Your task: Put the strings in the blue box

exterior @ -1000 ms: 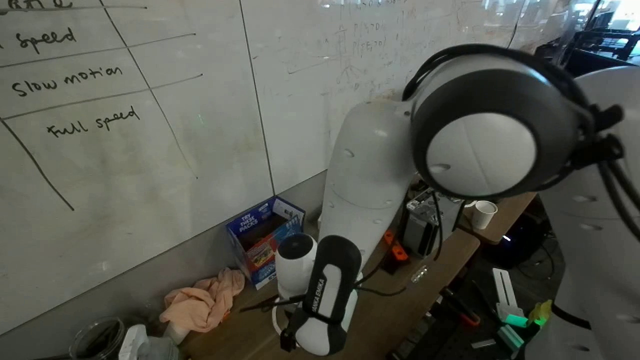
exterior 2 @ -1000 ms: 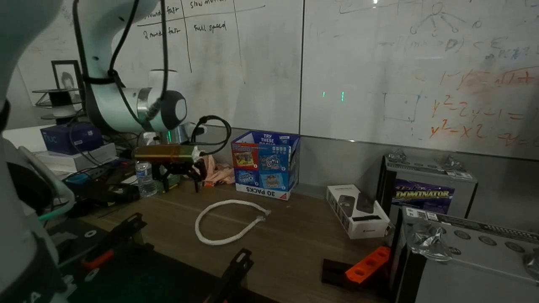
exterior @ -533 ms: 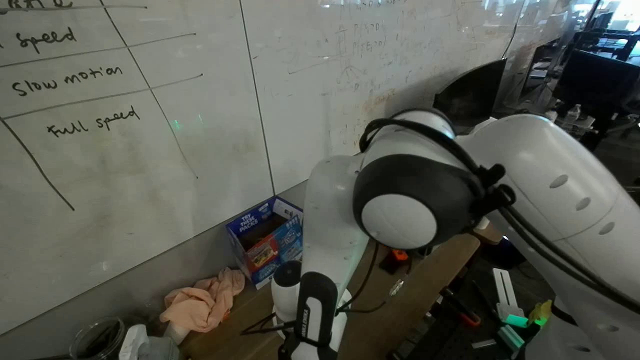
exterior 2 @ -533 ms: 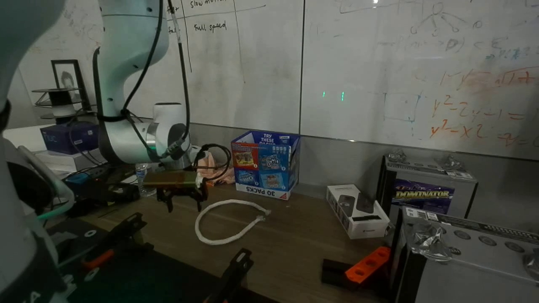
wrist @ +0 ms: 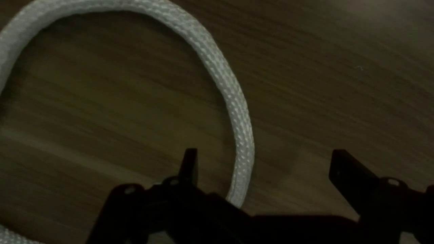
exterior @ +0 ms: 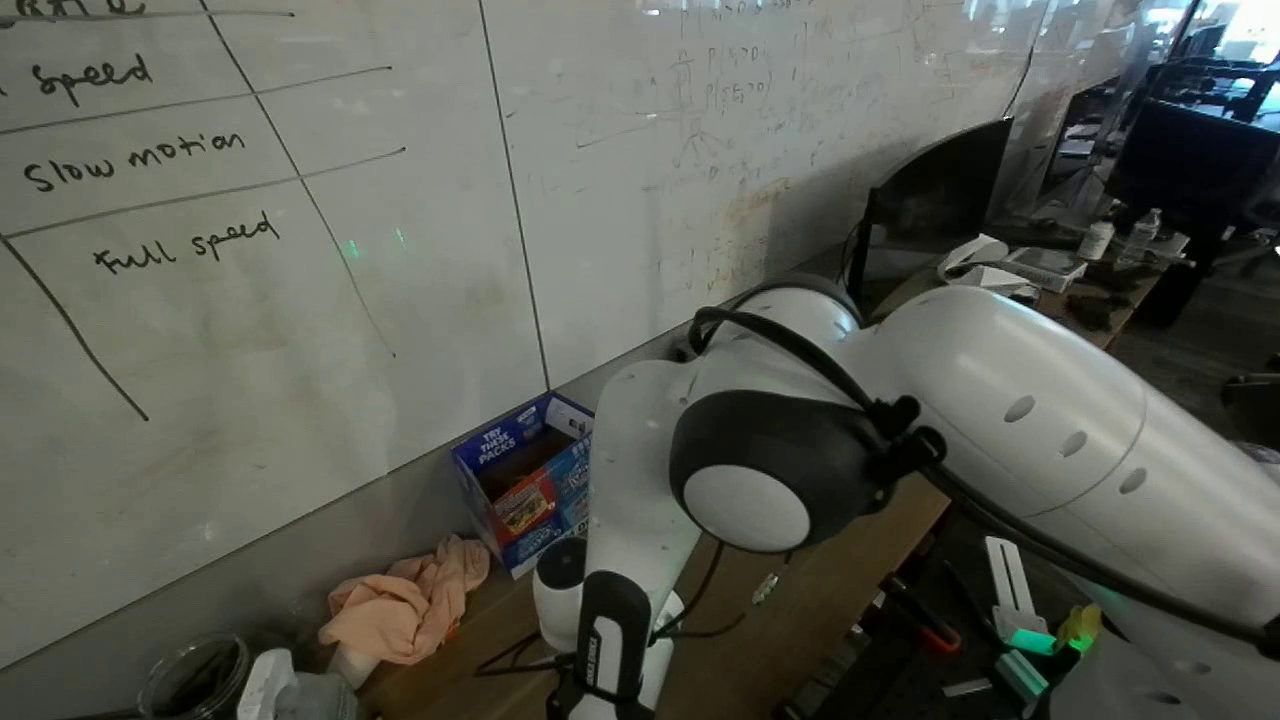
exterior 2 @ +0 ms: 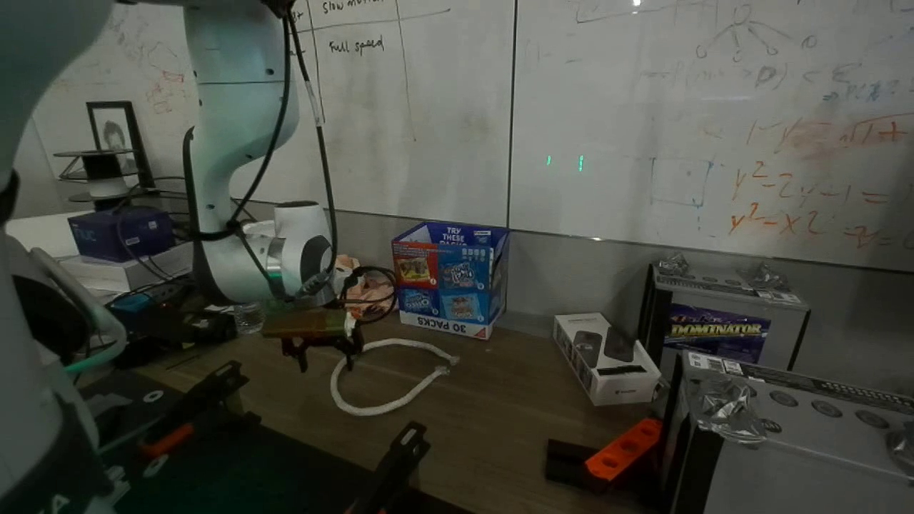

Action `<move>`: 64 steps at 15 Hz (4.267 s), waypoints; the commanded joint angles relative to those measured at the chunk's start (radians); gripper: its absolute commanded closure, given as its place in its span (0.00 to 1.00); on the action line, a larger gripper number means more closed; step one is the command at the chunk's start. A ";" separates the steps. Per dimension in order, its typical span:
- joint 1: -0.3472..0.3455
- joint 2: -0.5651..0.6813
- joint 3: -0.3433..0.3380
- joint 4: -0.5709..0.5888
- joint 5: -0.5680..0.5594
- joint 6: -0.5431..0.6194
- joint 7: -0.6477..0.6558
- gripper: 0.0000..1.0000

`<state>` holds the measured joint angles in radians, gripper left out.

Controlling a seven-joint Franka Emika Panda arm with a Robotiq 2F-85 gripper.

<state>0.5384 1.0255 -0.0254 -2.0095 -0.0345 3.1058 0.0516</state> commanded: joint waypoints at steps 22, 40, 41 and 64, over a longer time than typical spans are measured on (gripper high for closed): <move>-0.005 0.090 -0.017 0.145 -0.019 -0.063 0.016 0.64; -0.031 -0.314 -0.217 0.102 -0.061 -0.269 0.112 0.94; -0.035 -0.351 -0.230 0.106 -0.073 -0.287 0.131 0.94; -0.141 -0.553 -0.166 0.439 -0.305 -0.604 1.203 0.97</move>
<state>0.3794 0.4095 -0.1750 -1.6661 -0.2767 2.5207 1.0707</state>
